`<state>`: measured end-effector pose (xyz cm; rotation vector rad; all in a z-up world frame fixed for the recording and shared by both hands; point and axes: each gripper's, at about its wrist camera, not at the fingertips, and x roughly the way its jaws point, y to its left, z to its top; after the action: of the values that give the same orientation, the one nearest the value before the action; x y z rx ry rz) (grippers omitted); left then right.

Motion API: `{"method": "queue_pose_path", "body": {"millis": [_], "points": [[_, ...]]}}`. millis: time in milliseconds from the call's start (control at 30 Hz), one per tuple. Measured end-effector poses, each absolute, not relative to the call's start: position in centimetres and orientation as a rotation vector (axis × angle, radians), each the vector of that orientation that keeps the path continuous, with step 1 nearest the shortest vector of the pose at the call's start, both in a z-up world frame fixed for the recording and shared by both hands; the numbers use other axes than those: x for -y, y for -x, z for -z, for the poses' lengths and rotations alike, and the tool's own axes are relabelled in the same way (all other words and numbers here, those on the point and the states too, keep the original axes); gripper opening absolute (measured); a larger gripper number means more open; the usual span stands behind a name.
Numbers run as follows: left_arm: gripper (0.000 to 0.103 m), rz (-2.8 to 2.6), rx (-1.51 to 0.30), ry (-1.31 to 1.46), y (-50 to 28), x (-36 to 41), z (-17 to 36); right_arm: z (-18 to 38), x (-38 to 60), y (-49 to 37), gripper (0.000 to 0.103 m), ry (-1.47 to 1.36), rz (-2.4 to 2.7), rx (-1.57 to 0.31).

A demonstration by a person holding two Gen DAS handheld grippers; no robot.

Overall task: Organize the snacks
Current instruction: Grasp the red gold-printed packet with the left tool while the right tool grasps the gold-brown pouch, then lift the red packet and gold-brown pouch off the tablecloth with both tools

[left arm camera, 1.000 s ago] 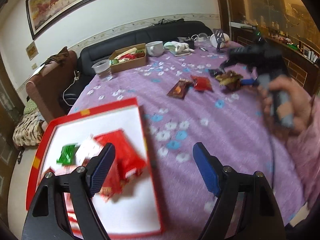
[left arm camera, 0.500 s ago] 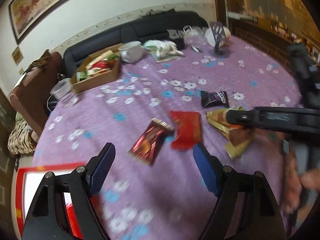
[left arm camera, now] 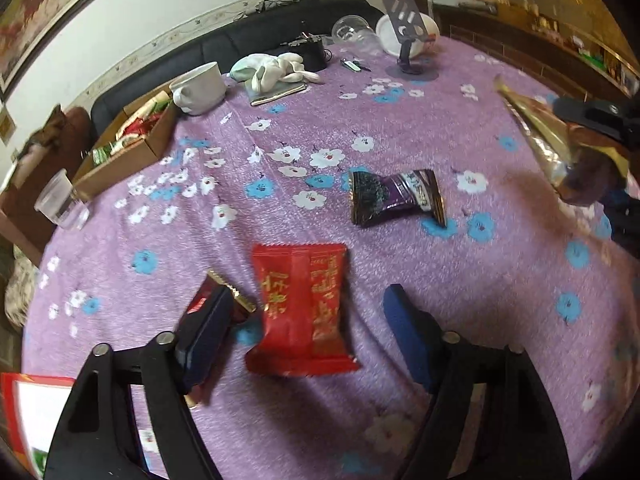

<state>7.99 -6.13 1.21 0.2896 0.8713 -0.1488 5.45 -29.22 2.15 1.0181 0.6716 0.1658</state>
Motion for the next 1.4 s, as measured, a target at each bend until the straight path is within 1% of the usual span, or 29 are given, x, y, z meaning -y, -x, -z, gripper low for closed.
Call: {"method": "queue_pose_path", "body": {"millis": [33,67,133,233,467,533,700,833,1000,1133,1267,1400], "points": [[0.062,0.153,-0.869,-0.268,-8.1,6.1,-1.1,-2.2,29.2,-5.4,0.042,-1.016,-0.164,-0.665],[0.058,0.161,-0.871,-0.234,-8.2,6.0,-1.1,-2.3,29.2,-5.3,0.042,-1.017,-0.162,-0.660],[0.043,0.173,-0.871,-0.191,-8.4,5.9,-1.0,-2.4,29.0,-5.6,0.042,-1.008,-0.166,-0.662],[0.035,0.190,-0.868,-0.152,-8.3,5.6,-0.9,-2.5,28.0,-6.4,0.042,-0.952,-0.157,-0.701],[0.033,0.267,-0.881,-0.112,-8.1,4.5,-1.0,-1.8,24.0,-7.8,0.043,-0.679,-0.083,-0.871],[0.032,0.287,-0.881,-0.100,-8.0,4.3,-1.0,-0.9,23.5,-8.2,0.045,-0.655,-0.086,-0.913],[0.032,0.314,-0.890,-0.023,-7.9,3.1,-1.2,-1.2,22.4,-8.0,0.050,-0.565,-0.074,-0.921],[0.032,0.309,-0.878,-0.064,-7.4,3.7,-1.3,-1.4,21.6,-7.8,0.053,-0.501,-0.064,-0.915],[0.032,0.308,-0.879,-0.038,-7.5,3.2,-1.4,-1.6,20.9,-7.5,0.063,-0.484,-0.080,-0.920],[0.032,0.305,-0.875,-0.044,-7.5,3.3,-1.5,-1.5,21.1,-7.5,0.063,-0.505,-0.084,-0.919],[0.032,0.304,-0.876,-0.041,-7.5,3.3,-1.4,-1.7,20.4,-7.5,0.068,-0.473,-0.085,-0.921],[0.032,0.304,-0.878,-0.037,-7.4,3.3,-1.4,-1.7,20.1,-7.4,0.068,-0.454,-0.080,-0.914]]}}
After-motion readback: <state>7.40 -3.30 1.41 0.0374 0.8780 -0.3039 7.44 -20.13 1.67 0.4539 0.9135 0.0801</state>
